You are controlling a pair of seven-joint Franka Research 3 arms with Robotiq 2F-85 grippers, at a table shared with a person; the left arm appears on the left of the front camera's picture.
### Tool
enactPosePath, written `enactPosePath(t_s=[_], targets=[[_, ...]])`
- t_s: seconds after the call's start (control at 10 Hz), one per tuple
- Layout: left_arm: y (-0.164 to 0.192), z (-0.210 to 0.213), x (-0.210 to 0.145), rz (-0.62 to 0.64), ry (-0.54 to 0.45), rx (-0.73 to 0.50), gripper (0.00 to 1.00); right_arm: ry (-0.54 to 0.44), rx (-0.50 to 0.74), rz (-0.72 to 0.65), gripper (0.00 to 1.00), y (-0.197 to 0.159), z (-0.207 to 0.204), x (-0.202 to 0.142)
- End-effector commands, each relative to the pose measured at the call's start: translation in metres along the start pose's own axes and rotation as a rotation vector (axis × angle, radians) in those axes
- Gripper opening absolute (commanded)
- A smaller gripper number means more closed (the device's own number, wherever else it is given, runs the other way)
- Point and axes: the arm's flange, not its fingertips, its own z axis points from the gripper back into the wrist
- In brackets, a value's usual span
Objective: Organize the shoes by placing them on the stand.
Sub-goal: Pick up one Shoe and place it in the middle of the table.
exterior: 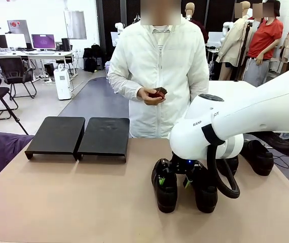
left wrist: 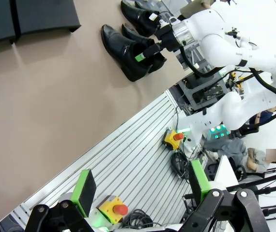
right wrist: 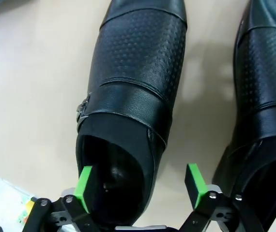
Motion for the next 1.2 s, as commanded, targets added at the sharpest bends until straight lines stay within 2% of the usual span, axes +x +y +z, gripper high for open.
enactPosePath(t_s=[0.0, 0.7, 1.1], targets=[[-0.001, 0.001, 0.000, -0.019, -0.011, -0.017, 1.00, 0.010, -0.018, -0.012, 0.00, 0.006, 0.006, 0.003], [-0.001, 0.001, 0.000, -0.019, -0.011, -0.017, 1.00, 0.018, -0.018, -0.012, 0.00, 0.006, 0.003, 0.003], [-0.001, 0.001, 0.000, -0.019, -0.011, -0.017, 1.00, 0.019, 0.002, -0.010, 0.00, 0.016, 0.040, -0.012]])
